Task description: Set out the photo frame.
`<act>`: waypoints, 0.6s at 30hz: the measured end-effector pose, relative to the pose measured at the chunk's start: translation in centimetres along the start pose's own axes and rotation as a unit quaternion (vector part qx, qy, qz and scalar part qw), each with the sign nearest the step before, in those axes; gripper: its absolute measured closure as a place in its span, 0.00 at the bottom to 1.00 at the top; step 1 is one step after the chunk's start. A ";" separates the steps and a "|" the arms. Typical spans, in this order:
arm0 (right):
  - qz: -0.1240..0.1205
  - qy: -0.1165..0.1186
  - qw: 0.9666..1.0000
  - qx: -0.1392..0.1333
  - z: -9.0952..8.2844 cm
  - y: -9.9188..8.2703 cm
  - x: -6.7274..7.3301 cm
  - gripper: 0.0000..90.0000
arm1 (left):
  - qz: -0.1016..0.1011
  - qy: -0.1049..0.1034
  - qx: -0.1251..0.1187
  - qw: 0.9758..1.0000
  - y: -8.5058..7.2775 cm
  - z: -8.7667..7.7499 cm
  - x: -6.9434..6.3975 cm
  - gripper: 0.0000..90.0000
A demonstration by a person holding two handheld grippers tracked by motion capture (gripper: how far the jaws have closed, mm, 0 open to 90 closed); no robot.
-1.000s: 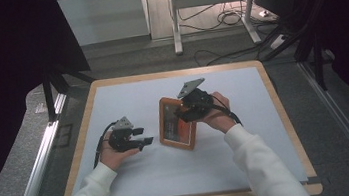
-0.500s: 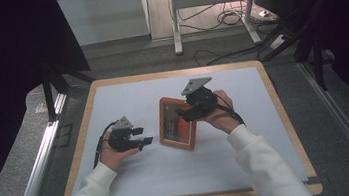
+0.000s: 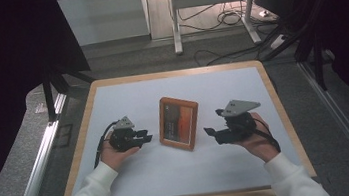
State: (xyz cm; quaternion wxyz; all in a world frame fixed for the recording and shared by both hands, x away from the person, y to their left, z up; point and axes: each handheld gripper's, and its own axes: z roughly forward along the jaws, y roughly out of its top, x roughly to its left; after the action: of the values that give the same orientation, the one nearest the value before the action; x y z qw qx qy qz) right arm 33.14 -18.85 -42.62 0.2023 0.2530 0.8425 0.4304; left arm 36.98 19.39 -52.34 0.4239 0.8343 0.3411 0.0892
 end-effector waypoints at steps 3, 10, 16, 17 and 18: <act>0.012 -0.003 1.000 -0.001 -0.4 -1.5 -0.1 0.30 | -0.005 -0.001 0.013 1.000 0.3 0.5 -0.2 0.93; 0.038 -0.016 0.999 0.009 -1.1 -5.1 -0.4 0.30 | -0.001 0.007 0.035 0.999 0.9 2.4 -0.5 1.00; 0.039 -0.017 0.999 0.015 -1.2 -5.8 -0.3 0.30 | 0.005 0.002 0.039 0.999 1.2 3.2 -1.0 1.00; 0.040 -0.017 0.999 0.020 -1.1 -6.1 -0.3 0.30 | 0.004 -0.001 0.037 0.999 1.2 3.3 -1.2 1.00; 0.040 -0.017 0.999 0.020 -1.1 -6.1 -0.3 0.30 | 0.006 -0.003 0.038 0.999 1.3 3.3 -1.3 1.00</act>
State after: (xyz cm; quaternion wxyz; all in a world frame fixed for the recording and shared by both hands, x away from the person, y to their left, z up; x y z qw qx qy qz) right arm 31.24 -22.77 -47.04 0.1941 0.2975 0.8368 0.4166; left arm 38.05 15.86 -53.26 0.3925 0.8520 0.3380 0.0766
